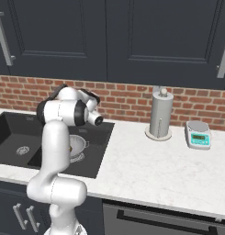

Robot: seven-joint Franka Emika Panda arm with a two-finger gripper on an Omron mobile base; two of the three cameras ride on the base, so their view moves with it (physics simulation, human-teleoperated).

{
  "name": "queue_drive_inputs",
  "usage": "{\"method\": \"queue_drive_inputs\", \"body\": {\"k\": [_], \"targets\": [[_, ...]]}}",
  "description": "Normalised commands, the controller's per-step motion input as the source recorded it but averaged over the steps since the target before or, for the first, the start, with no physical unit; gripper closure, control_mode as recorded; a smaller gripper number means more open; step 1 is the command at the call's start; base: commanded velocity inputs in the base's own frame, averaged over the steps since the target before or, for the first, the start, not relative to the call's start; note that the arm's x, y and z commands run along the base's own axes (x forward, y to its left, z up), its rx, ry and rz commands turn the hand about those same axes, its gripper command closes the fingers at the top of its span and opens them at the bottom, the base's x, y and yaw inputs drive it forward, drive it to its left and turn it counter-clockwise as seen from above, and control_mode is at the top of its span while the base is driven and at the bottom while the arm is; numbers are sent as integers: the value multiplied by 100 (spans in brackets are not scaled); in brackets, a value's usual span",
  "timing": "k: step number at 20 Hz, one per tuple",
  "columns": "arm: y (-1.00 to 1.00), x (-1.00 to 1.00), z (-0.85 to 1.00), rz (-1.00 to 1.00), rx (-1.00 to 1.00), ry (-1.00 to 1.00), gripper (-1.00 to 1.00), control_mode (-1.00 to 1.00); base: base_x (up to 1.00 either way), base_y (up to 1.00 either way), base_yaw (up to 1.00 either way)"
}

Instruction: Put the colander in the sink, put the kiwi in the colander, and turn on the sink faucet and pour water over the colander.

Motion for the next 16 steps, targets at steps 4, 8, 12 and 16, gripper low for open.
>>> {"method": "queue_drive_inputs", "body": {"k": [4, 8, 12, 16], "targets": [[-9, 9, 0, -7, 0, 0, 100, -100, 0, 0, 0], [-32, 14, 0, -9, 0, 0, 100, -100, 0, 0, 0], [-86, 21, 0, -11, 3, 0, 100, -100, 0, 0, 0], [-100, 19, 0, -10, 6, 0, 100, -100, 0, 0, 0]]}}
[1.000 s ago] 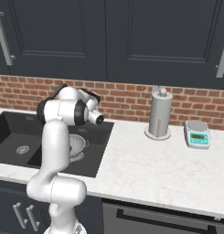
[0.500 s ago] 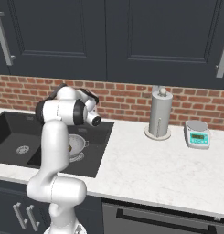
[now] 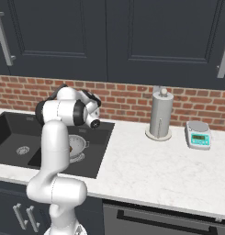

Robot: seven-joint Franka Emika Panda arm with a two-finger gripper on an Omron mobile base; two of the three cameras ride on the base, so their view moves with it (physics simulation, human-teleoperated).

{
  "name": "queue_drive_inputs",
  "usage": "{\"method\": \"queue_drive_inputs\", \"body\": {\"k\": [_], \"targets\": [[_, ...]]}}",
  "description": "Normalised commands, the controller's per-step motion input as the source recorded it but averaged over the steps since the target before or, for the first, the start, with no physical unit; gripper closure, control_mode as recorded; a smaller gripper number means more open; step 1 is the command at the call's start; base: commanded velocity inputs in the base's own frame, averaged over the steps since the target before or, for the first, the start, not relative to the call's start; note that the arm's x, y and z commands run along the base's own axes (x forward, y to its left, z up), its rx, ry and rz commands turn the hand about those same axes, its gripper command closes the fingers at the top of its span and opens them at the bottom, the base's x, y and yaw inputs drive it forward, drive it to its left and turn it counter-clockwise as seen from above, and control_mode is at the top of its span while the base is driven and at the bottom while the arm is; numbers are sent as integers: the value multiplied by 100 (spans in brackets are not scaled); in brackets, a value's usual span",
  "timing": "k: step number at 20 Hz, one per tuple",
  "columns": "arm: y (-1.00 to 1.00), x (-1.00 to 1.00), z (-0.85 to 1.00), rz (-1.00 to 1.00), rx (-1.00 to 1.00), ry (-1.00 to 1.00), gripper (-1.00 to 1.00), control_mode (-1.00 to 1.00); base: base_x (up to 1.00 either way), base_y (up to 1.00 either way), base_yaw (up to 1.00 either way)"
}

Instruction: Put the colander in the sink, put the kiwi in the colander, and turn on the sink faucet and pour water over the colander.

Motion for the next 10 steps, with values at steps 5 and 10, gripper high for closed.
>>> {"method": "queue_drive_inputs", "body": {"k": [5, 10], "targets": [[-100, 23, 0, -11, 4, 0, 100, -100, 0, 0, 0], [-100, 23, 0, -12, 2, 0, 100, -100, 0, 0, 0]]}}
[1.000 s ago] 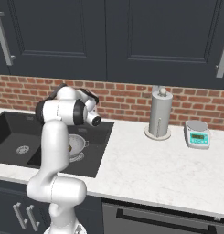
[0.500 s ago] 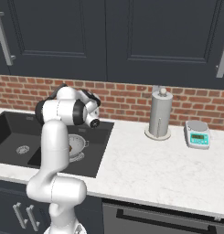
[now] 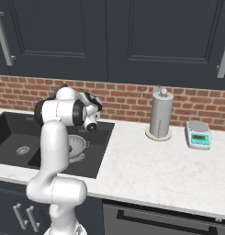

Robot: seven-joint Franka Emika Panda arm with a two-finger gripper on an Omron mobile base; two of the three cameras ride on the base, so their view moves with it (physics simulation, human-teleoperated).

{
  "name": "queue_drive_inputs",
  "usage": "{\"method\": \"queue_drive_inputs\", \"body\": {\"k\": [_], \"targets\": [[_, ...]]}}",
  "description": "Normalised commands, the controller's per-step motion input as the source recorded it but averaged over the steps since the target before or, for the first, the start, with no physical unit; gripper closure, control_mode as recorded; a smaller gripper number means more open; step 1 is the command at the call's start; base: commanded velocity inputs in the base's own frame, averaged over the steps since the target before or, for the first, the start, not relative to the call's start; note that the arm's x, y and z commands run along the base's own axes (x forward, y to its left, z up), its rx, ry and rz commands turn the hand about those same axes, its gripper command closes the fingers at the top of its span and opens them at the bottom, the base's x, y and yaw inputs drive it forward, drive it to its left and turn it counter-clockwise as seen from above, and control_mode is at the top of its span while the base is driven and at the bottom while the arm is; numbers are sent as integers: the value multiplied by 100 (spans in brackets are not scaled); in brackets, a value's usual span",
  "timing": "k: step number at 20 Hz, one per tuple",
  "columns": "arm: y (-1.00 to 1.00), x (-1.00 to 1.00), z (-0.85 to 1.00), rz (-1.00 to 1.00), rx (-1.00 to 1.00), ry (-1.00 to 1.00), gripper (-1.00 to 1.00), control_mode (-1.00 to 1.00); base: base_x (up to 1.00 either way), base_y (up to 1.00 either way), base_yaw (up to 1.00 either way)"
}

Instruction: Put the colander in the sink, put the kiwi in the colander, and turn on the sink faucet and pour water over the colander.

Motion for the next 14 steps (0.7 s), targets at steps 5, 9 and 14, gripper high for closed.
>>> {"method": "queue_drive_inputs", "body": {"k": [5, 9, 14], "targets": [[-100, 23, 0, -10, 4, 0, 100, -100, 0, 0, 0], [-100, 23, 0, -3, 8, 0, 100, -100, 0, 0, 0], [-100, 15, 4, -1, 14, 0, 100, -100, 0, 0, 0]]}}
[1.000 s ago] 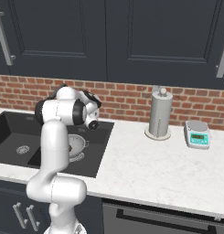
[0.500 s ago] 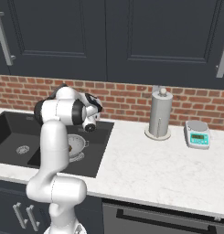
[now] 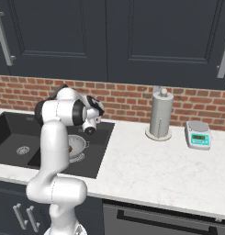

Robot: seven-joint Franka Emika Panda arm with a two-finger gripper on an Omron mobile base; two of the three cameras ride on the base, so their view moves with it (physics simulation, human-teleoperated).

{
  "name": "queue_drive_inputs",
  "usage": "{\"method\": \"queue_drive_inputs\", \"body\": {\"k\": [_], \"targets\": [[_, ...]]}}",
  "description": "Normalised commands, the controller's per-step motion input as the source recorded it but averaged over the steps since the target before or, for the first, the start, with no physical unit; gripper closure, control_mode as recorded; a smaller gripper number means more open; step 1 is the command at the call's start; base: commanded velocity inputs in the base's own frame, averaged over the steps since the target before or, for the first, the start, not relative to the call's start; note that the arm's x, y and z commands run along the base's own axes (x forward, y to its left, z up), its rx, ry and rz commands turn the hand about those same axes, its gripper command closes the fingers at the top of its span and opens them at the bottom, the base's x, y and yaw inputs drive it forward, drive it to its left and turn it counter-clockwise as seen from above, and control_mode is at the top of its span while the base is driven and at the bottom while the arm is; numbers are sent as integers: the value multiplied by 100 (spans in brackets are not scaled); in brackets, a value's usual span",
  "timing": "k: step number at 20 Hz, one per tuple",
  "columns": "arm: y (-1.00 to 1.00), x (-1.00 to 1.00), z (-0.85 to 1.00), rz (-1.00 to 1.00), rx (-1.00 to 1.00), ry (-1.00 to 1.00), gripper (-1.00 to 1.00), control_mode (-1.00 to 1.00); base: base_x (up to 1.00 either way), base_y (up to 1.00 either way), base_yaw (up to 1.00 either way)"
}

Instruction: Put the colander in the sink, put the kiwi in the colander, and turn on the sink faucet and pour water over the colander.

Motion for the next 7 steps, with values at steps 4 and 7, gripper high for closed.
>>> {"method": "queue_drive_inputs", "body": {"k": [4, 7], "targets": [[-89, -19, 70, 1, 25, -8, 100, -100, 0, 0, 0], [-93, -7, 59, 0, 23, -4, 100, -100, 0, 0, 0]]}}
